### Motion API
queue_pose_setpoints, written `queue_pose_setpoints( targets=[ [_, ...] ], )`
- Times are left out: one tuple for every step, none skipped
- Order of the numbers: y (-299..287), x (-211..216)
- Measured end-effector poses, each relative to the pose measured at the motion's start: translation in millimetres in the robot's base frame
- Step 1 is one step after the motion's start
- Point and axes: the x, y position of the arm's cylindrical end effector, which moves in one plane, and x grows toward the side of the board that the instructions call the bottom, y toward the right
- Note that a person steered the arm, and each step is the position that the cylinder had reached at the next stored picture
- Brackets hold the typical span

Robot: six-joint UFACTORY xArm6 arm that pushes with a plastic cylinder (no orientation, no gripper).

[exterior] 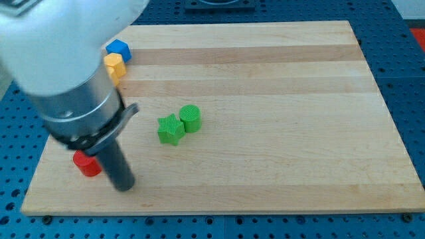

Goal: Move the red circle closer to the green star

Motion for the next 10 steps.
queue_pose_setpoints(
  targets=[
    [-43.2,2.6],
    [-64.7,-3.5],
    [-63.0,-17.6],
    [-60.5,-34.5],
    [-59.5,-51.3],
    [-57.8,-66.1],
    [-43.1,-66.2],
    [-21.8,-66.2],
    [-11.6,-67.1],
    [-11.5,-78.9]
  ],
)
